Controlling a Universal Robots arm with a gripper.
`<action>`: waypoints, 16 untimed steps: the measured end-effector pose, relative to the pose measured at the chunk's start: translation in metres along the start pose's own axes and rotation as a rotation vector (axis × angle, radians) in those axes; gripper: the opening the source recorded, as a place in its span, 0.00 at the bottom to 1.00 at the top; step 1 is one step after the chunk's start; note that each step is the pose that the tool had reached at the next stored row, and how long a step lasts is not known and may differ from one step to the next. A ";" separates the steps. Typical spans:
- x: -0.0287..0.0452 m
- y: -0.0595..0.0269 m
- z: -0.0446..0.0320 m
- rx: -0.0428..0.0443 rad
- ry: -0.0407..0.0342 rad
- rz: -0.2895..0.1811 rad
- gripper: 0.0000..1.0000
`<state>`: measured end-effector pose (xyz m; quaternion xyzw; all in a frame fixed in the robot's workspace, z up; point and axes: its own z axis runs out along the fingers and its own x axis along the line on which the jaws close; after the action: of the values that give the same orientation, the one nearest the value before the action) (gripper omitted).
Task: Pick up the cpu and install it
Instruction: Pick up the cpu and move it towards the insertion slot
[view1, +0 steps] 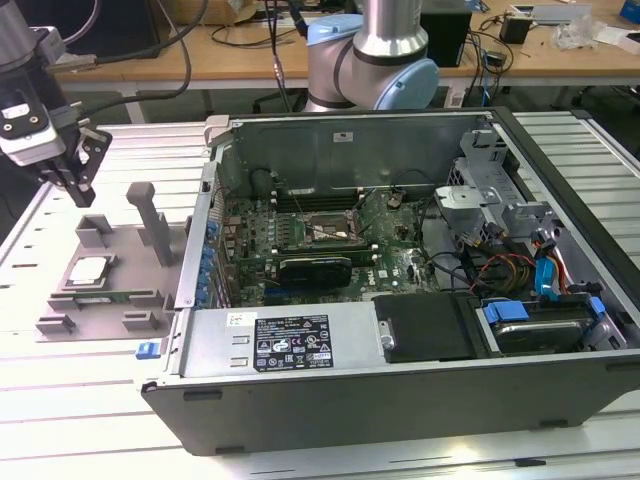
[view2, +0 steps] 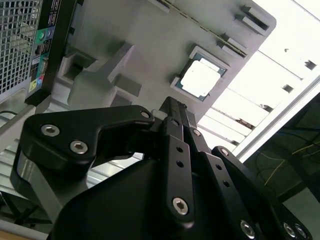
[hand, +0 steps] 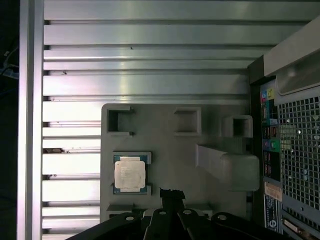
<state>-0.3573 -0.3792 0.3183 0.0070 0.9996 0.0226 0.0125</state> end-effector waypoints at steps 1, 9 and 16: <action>0.0011 0.0000 0.0003 0.0000 -0.0001 0.000 0.11; 0.0123 -0.0004 0.0054 0.0000 -0.0005 0.000 0.11; 0.0219 -0.0008 0.0117 -0.0001 -0.0007 0.000 0.11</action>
<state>-0.3789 -0.3792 0.3060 0.0070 0.9996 0.0227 0.0128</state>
